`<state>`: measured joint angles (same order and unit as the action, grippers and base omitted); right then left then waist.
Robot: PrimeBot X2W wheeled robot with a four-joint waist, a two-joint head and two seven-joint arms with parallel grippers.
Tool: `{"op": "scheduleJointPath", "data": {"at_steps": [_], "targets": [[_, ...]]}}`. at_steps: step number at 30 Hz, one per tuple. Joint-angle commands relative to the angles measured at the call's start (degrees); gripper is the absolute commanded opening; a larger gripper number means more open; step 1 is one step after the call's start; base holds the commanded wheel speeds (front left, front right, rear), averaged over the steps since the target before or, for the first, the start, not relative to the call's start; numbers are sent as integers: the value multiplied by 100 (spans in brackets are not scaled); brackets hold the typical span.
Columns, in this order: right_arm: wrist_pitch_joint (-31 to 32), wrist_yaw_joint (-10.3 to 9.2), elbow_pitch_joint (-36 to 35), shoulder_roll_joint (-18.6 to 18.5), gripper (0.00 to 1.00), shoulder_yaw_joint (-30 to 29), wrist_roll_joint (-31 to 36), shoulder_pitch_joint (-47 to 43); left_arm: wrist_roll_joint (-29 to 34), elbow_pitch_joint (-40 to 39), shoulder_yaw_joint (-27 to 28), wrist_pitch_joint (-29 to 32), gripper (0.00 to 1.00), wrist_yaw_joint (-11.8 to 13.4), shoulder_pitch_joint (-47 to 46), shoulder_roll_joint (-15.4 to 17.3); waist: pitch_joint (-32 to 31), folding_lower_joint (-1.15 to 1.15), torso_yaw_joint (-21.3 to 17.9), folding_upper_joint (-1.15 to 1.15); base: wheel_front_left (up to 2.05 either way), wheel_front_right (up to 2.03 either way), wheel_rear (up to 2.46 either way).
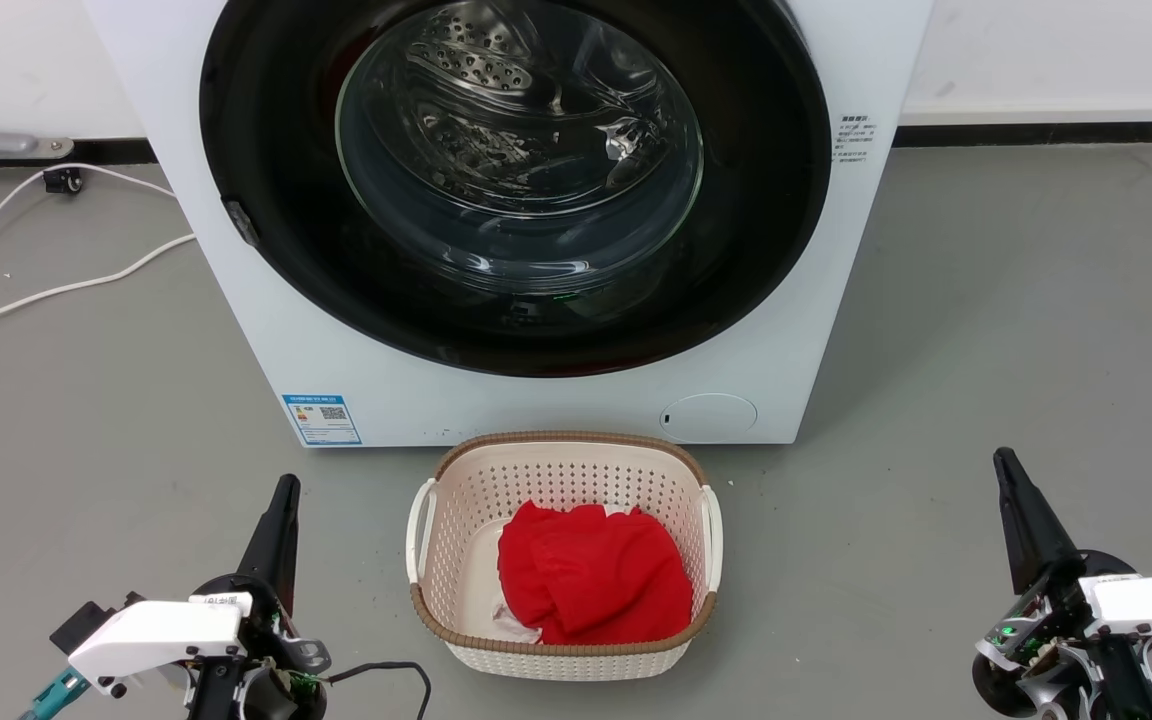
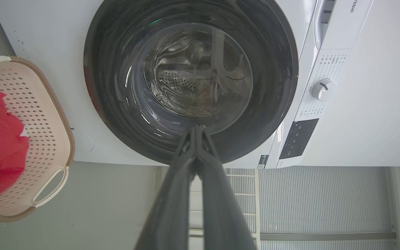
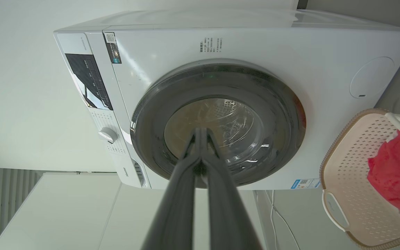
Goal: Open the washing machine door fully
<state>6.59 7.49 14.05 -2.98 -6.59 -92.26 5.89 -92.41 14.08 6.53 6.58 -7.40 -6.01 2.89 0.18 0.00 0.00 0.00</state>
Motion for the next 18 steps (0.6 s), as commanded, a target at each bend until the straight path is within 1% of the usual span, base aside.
{"op": "scheduleJointPath", "data": {"at_steps": [1,2,3,12,15,18], "targets": [[2,0,5,27,0,2,10,72,0,0,10,8,0,-26,-45,-3,0,0,0,0,0,0,0],[2,0,5,27,0,2,10,72,0,0,10,8,0,-26,-45,-3,0,0,0,0,0,0,0],[0,0,14,-1,100,1,-1,-10,0,18,-2,-1,100,1,7,-2,0,0,0,0,0,0,0],[-257,1,-194,0,100,144,128,-78,150,-222,-175,-258,100,0,41,-1,0,0,-11,0,0,0,0],[-340,1,-293,0,100,152,259,-95,311,-338,-172,-341,100,-1,46,-1,0,0,-14,0,0,0,0],[-421,1,-407,0,100,187,561,-103,528,-469,-154,-422,100,-2,45,-1,1,0,-24,0,0,0,0]]}}
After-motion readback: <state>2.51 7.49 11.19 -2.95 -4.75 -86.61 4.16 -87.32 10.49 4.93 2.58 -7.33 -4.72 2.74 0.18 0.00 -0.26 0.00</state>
